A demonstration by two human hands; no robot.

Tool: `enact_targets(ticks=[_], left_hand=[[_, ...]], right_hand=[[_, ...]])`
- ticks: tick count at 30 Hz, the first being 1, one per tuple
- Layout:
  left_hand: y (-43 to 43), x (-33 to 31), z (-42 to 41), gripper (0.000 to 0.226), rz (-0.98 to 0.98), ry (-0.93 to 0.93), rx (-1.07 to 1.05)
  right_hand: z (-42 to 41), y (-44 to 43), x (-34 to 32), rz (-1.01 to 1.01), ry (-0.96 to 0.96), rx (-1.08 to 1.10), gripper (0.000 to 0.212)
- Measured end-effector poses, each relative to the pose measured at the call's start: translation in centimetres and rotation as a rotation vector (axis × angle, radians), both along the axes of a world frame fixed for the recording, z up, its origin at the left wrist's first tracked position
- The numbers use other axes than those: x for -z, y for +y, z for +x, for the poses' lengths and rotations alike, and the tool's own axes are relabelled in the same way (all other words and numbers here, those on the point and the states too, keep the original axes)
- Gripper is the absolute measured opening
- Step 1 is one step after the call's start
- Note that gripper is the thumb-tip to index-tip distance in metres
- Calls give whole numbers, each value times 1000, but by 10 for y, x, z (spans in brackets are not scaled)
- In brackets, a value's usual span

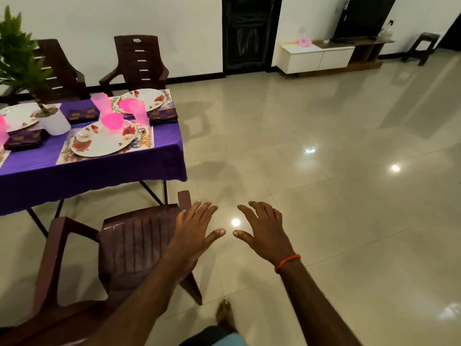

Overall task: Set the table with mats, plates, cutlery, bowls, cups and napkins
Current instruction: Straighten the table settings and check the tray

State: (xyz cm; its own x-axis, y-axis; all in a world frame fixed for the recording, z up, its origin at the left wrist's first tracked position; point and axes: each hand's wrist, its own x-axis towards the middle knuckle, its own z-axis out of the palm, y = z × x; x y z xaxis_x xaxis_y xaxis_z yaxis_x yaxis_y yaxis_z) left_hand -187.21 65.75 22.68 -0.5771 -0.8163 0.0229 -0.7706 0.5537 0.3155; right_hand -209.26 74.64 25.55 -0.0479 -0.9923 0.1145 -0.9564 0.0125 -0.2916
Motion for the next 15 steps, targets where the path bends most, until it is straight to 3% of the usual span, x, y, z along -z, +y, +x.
enact_targets(ticks=[7, 15], left_hand=[[-85, 13, -71, 90, 14, 65, 14], [-182, 7, -145, 84, 3, 81, 43]], right_hand=[[-62, -74, 6, 35, 8, 3, 76], [-132, -158, 5, 12, 75, 51, 67]])
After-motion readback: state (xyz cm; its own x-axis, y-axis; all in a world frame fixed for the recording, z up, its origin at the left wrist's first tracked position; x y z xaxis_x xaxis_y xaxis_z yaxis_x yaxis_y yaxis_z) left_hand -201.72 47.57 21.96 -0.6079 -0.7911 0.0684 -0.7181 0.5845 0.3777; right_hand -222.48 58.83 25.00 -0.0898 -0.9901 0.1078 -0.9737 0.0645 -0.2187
